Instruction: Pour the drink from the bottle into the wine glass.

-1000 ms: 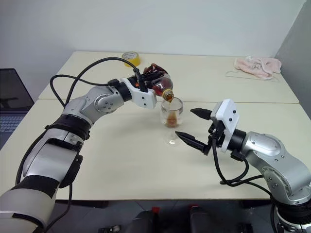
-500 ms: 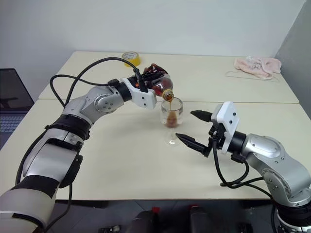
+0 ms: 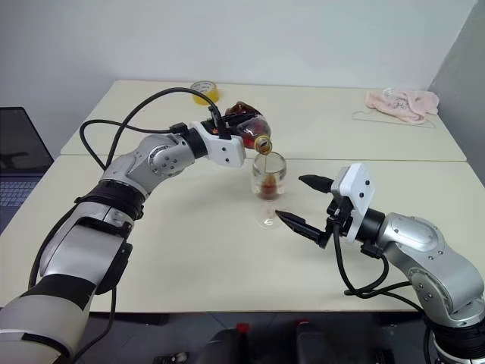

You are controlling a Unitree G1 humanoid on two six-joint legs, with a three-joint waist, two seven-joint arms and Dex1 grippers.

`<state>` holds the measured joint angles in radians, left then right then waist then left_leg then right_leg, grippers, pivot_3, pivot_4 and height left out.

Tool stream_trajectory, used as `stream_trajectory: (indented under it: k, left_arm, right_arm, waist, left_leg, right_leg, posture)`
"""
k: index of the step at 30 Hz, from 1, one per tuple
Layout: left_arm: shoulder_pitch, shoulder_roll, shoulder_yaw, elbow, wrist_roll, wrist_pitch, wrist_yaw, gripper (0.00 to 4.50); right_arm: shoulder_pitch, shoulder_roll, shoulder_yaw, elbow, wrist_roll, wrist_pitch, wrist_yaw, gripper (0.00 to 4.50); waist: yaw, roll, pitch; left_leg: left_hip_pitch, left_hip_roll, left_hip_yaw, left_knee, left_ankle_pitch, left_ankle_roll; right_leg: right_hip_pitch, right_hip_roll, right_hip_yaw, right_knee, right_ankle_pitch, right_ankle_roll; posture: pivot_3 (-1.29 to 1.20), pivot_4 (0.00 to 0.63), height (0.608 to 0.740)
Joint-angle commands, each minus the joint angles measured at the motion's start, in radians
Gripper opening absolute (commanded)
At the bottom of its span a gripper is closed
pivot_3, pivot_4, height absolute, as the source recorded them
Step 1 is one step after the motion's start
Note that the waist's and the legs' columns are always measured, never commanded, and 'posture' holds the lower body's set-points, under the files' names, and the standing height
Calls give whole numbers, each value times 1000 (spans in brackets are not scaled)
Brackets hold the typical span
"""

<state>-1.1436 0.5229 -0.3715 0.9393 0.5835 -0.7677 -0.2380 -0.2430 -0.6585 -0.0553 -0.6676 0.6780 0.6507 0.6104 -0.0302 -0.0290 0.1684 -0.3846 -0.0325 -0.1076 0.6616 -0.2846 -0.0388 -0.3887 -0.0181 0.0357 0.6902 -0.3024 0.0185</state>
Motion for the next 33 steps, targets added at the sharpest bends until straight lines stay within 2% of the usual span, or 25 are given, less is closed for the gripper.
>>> stream_trajectory:
  k: [1, 9, 14, 18, 26, 33]
  left_arm:
    - [-1, 0, 53, -60, -80, 18, -31, 764]
    - [68, -2, 95, -144, -171, 97, -101, 764]
    - [173, -50, 187, -267, -346, 317, -204, 764]
    - [308, -82, 258, -460, -448, 530, -228, 764]
    - [541, -167, 475, -777, -620, 983, -83, 763]
    - [696, -183, 571, -907, -658, 1084, 9, 762]
  right_arm:
    - [-7, 1, -5, -33, -4, -21, 4, 4500]
    - [-18, 11, 2, -31, -7, -24, -3, 4500]
    - [-17, 24, 3, -25, -10, -27, -7, 4500]
    - [-14, 29, 5, -22, -15, -31, -1, 4500]
    - [-5, 50, 45, -30, -6, -19, 3, 4500]
    - [38, 102, 50, -4, -41, -65, -4, 4500]
  waist:
    - [0, 0, 0]
    - [-1, 0, 0]
    - [-1, 0, 0]
    - [-3, 0, 0]
    - [-3, 0, -2]
    - [4, -1, -3]
  left_leg:
    - [0, 0, 0, 0, 0, 0]
    - [0, 0, 0, 0, 0, 0]
    - [0, 0, 0, 1, 0, 0]
    - [0, 1, 0, 0, 0, 0]
    - [0, 1, -1, 1, 0, -1]
    - [1, 1, -1, 1, 0, -1]
  right_leg:
    - [0, 0, 0, 0, 0, 0]
    - [0, 0, 0, 0, 0, 0]
    - [0, 0, 0, 0, 0, 0]
    - [0, 0, 1, 0, 0, 0]
    - [0, 0, 1, 1, 0, 0]
    - [0, 0, 1, 1, 0, 0]
  posture:
    - [0, 150, 740]
    - [0, 150, 740]
    - [0, 150, 740]
    - [0, 150, 740]
    - [0, 150, 740]
    - [0, 150, 740]
